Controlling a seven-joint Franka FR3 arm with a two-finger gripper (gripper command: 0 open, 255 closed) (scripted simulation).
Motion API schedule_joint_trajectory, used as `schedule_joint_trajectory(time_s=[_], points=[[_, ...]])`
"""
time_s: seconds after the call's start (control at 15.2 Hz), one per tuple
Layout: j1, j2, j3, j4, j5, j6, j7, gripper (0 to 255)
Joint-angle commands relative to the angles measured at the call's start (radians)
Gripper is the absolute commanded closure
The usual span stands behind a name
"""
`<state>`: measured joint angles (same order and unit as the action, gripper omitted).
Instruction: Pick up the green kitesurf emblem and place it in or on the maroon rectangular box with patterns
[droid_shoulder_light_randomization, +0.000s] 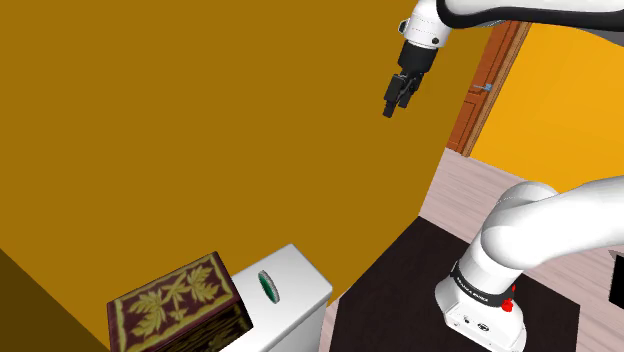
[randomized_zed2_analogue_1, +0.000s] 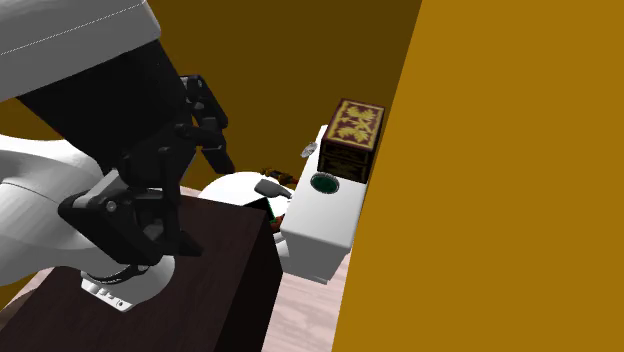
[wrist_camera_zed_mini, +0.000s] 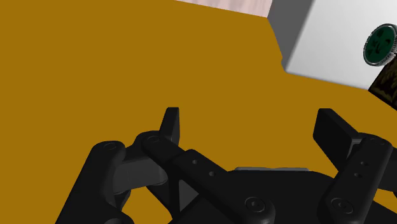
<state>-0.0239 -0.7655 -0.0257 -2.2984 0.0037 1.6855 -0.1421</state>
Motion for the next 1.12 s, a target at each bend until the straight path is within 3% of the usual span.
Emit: schedule_joint_trajectory(time_s=[0.0, 0.53, 1.06], points=[[0.0, 0.0, 0.0, 0.0, 0.0, 0.0, 0.0, 0], [0.041, 0.006, 0.147, -0.171, 0.078, 0.167, 0.172, 0], [0.087, 0.112, 0.31, -0.261, 0.155, 0.36, 0.348, 0]])
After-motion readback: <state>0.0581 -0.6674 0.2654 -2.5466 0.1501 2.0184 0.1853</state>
